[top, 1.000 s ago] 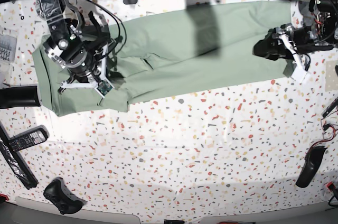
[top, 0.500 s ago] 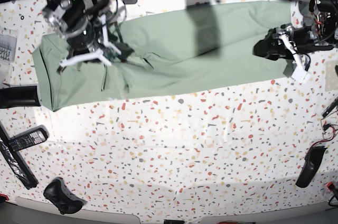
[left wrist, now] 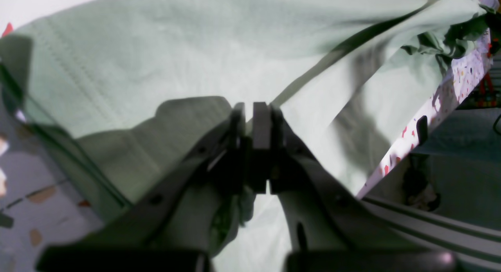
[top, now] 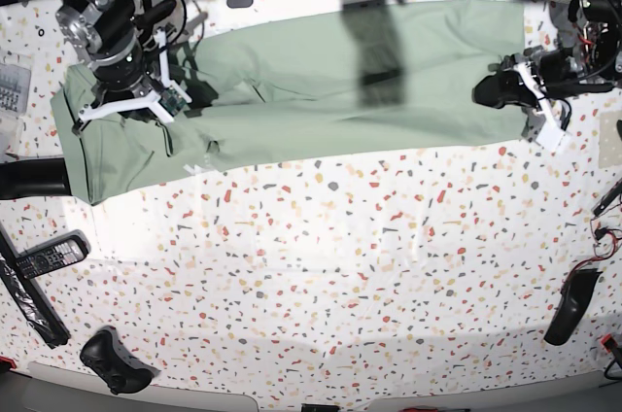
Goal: Fold the T-shirt properly
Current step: 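Pull the strip ends apart with both grippers to straighten it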
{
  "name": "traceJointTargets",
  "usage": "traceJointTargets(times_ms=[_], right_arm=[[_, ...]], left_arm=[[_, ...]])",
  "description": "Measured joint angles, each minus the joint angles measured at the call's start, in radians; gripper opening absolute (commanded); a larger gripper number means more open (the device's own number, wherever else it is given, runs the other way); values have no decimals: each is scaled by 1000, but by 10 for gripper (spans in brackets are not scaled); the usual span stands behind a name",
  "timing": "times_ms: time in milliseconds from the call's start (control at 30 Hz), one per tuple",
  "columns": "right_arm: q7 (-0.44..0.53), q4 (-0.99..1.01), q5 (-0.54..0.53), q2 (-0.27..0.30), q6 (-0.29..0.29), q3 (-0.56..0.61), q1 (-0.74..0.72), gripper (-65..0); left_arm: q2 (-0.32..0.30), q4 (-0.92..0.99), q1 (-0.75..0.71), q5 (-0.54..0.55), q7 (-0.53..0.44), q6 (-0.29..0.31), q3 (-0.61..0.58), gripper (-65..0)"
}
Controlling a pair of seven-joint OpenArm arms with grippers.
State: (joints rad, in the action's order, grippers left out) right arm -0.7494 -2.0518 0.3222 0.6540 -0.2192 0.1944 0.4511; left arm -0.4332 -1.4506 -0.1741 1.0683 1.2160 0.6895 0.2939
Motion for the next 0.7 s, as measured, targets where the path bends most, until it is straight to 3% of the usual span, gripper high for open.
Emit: traceJointTargets(times_ms=[233, 367, 567, 700], right_arm=[[-3, 0, 0, 0, 0, 0, 0, -650], [-2, 0, 0, 0, 3, 0, 0, -650], [-54, 0, -4, 0, 3, 0, 0, -650], [-127, 0, -3, 0, 7, 0, 0, -434]], left_arm=[[-80, 0, -3, 10, 61, 0, 0, -650], [-135, -13, -34, 135, 116, 1, 0, -650], [-144, -19, -101, 222, 175, 3, 0, -650], [-143, -20, -126, 225, 176, 3, 0, -650]])
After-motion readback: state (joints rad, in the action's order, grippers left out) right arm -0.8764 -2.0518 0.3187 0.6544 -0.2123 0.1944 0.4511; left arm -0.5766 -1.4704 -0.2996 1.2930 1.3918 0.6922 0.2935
